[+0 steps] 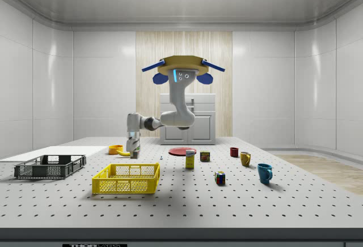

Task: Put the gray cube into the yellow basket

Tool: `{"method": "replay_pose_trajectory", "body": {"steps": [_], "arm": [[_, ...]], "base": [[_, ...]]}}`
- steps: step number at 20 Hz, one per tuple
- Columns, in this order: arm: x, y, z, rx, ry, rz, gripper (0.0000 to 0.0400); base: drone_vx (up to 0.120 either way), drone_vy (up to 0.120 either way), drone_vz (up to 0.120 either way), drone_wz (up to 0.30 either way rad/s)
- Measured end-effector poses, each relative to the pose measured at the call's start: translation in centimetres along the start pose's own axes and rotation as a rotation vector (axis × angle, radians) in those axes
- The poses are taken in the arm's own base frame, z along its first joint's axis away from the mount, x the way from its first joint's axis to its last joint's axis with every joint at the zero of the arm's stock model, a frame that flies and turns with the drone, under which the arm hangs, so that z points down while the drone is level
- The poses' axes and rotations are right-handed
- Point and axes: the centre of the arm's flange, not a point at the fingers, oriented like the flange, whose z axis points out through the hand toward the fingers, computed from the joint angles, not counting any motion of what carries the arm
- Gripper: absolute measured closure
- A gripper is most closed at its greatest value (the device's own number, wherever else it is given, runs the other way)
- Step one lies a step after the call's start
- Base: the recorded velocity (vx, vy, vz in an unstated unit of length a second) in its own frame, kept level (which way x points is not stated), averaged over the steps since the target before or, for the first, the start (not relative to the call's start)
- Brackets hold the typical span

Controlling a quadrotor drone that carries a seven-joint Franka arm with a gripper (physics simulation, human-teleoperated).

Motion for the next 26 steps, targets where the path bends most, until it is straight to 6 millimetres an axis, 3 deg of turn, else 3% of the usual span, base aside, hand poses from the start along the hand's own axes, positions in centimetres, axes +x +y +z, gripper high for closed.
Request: {"method": "replay_pose_trajectory", "body": {"steps": [6, 15, 20, 26], "arm": [[0.0, 0.0, 0.0, 0.0, 0.0, 0.0, 0.015], [0.0, 0.0, 0.0, 0.0, 0.0, 0.0, 0.015], [0.0, 0.0, 0.0, 0.0, 0.0, 0.0, 0.015], [0.0, 0.0, 1.6, 0.0, 0.0, 0.0, 0.015]], "base": [[0.0, 0.12, -0.053, 0.0], [0.0, 0.116, -0.116, 0.0], [0.096, 0.0, 0.0, 0.0], [0.0, 0.0, 0.0, 0.0]]}}
